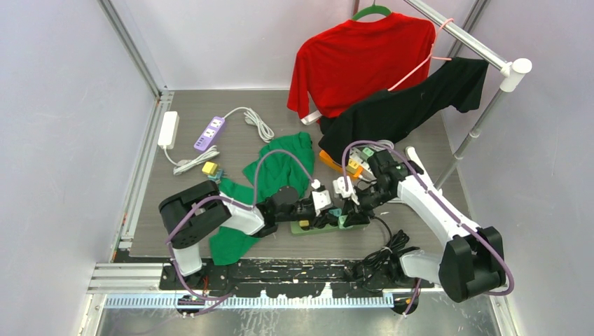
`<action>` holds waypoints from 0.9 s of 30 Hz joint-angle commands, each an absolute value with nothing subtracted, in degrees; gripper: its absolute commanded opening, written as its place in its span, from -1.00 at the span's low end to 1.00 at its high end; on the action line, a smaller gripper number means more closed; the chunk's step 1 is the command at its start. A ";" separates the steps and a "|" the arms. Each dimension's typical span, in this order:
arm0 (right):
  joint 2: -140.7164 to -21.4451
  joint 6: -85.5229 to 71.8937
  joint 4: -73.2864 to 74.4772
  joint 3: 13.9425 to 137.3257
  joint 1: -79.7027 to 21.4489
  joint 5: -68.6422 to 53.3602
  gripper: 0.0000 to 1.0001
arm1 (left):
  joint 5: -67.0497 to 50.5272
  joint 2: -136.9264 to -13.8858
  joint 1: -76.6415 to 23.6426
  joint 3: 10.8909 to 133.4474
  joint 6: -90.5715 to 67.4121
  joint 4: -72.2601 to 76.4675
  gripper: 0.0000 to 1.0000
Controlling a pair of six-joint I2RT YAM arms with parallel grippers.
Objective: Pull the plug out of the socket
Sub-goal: Remove the plug from the socket.
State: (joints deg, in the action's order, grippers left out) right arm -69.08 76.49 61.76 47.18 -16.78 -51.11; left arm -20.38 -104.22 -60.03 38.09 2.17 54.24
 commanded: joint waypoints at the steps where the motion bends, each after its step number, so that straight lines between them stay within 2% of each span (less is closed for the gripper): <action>1: -68.30 66.03 57.21 51.46 -17.08 -49.81 -0.98 | -16.71 -109.05 -59.42 35.17 3.90 42.16 -0.99; 3: -66.32 60.69 54.30 51.59 -16.34 -46.98 -0.98 | -16.68 -107.49 -59.44 35.96 3.10 40.68 -0.91; 10: -63.97 48.76 53.18 53.59 -14.19 -47.76 -0.98 | -15.38 -99.52 -59.42 38.67 0.87 34.47 0.05; 13: -65.65 45.37 54.75 55.50 -14.15 -49.40 -0.97 | -14.16 -94.71 -59.42 37.98 0.23 33.83 0.33; 16: -67.62 41.23 55.35 57.11 -14.18 -51.07 -0.94 | -13.01 -89.89 -59.42 36.48 -0.52 33.71 0.42; 27: -73.52 31.08 56.51 60.47 -14.20 -57.39 -0.92 | -6.46 -67.98 -59.42 25.53 -13.09 36.32 0.43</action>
